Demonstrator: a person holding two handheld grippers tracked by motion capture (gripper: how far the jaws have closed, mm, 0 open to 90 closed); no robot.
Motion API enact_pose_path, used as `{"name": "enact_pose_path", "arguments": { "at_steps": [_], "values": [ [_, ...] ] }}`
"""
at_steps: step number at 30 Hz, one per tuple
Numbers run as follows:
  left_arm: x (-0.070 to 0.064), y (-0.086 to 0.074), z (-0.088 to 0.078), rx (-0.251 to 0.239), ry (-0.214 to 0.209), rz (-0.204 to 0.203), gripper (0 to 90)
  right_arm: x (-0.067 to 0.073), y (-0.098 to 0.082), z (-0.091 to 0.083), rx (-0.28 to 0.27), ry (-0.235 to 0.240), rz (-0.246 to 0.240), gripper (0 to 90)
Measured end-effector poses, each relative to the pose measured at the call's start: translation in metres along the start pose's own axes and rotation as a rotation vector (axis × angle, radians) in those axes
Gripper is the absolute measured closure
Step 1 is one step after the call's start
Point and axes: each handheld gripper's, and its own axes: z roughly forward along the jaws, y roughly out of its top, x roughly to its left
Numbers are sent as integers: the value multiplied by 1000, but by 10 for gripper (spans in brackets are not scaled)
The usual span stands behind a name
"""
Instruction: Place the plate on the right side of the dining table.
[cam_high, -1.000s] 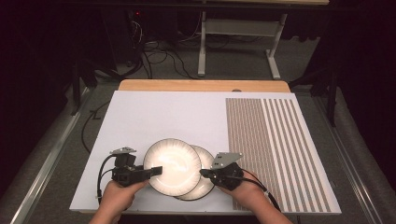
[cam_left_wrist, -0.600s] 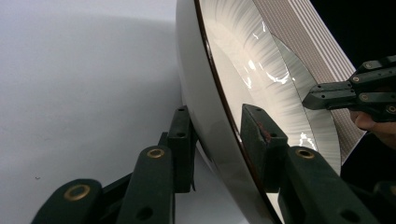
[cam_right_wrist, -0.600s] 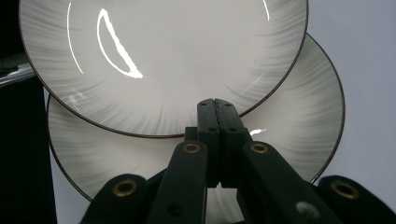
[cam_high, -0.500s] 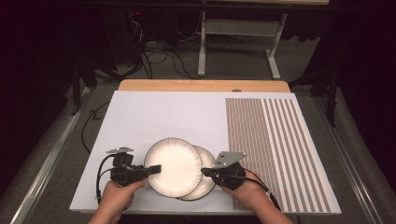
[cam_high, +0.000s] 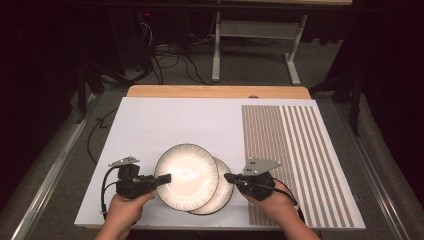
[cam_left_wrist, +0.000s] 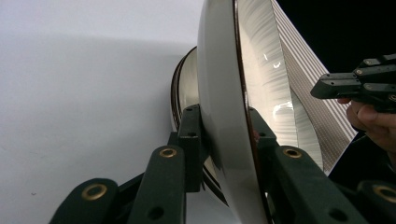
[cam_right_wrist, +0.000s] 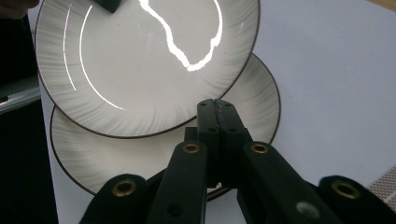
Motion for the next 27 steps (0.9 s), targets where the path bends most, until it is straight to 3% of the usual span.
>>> {"name": "enact_pose_path", "arguments": {
  "at_steps": [6, 11, 15, 18, 19, 27],
  "values": [
    [-3, 0, -4, -50, -10, 28, 762, -7, -2, -18, -45, -44, 36, 850],
    [-6, 1, -8, -90, -7, 74, 786, -13, -6, -34, -89, -97, 63, 744],
    [-10, 1, -10, -112, -2, 121, 790, -17, -9, -51, -136, -144, 86, 611],
    [-12, 1, -12, -143, 19, 156, 793, -24, -13, -67, -181, -167, 138, 460],
    [-12, 1, -14, -150, 23, 166, 793, -24, -13, -67, -181, -167, 138, 460],
    [-14, 0, -18, -200, 51, 267, 793, -29, -23, -82, -232, -190, 183, 189]
  ]
}}
